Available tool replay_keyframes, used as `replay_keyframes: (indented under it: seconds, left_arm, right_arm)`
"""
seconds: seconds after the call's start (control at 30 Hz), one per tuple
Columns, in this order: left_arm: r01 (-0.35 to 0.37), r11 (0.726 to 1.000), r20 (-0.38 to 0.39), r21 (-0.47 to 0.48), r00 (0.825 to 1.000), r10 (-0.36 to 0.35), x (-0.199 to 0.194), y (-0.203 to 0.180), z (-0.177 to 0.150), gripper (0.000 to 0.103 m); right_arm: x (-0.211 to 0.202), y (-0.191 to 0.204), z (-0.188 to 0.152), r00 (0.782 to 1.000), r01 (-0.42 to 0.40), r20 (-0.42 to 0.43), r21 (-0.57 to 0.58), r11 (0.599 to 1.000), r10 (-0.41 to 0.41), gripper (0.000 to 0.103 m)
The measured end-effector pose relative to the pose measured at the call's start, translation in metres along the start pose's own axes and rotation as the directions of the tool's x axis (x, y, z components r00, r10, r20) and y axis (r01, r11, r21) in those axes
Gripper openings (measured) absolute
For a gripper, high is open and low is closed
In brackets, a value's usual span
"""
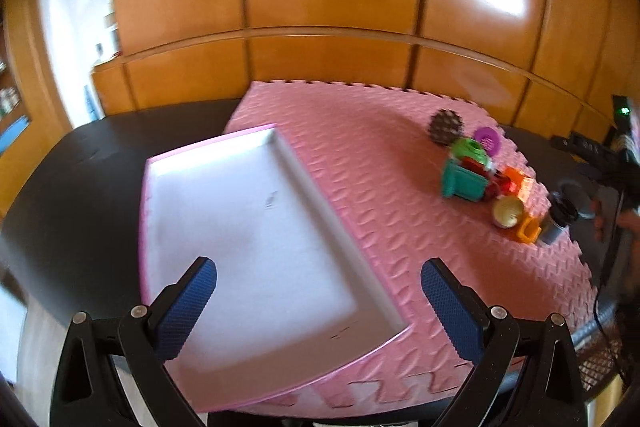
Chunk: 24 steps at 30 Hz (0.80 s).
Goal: Organize rigid objects
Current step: 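Move both tools from the white tray toward the toy cluster, then grasp the teal spool-shaped piece with the left gripper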
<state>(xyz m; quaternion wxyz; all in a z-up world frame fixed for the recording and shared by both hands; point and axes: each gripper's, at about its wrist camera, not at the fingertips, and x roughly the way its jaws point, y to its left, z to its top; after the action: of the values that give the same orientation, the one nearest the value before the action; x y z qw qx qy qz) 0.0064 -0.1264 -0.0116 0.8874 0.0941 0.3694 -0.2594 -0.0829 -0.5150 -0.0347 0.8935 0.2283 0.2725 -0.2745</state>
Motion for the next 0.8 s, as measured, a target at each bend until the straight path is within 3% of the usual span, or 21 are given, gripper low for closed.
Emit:
replay_keyframes:
  seconds: [0.07, 0.23, 0.43, 0.53, 0.8]
  left_arm:
    - [0.032, 0.999, 0.007, 0.023, 0.999, -0.032, 0.004, -0.012, 0.007, 0.103]
    - [0.050, 0.995, 0.016, 0.082, 0.999, -0.051, 0.017, -0.037, 0.019, 0.103]
    - [0.098, 0.989, -0.006, 0.106, 0.995, -0.098, 0.034, -0.060, 0.026, 0.103]
    - [0.132, 0.984, -0.054, 0.119, 0.991, -0.126, 0.045, -0.071, 0.027, 0.103]
    - [0.125, 0.979, -0.081, 0.158, 0.990, -0.114, 0.071, -0.098, 0.046, 0.103]
  right_arm:
    - [-0.003, -0.009, 0.003, 0.999, -0.046, 0.016, 0.058, 0.997, 0.045, 0.098]
    - [0.006, -0.015, 0.002, 0.994, -0.100, -0.035, 0.124, 0.987, 0.105, 0.098]
    - [0.005, -0.014, 0.001, 0.995, -0.093, -0.037, 0.109, 0.990, 0.098, 0.098]
    - [0.005, -0.013, 0.001, 0.995, -0.087, -0.042, 0.101, 0.991, 0.092, 0.098]
    - [0.003, -0.014, 0.003, 0.996, -0.082, -0.036, 0.099, 0.992, 0.086, 0.098]
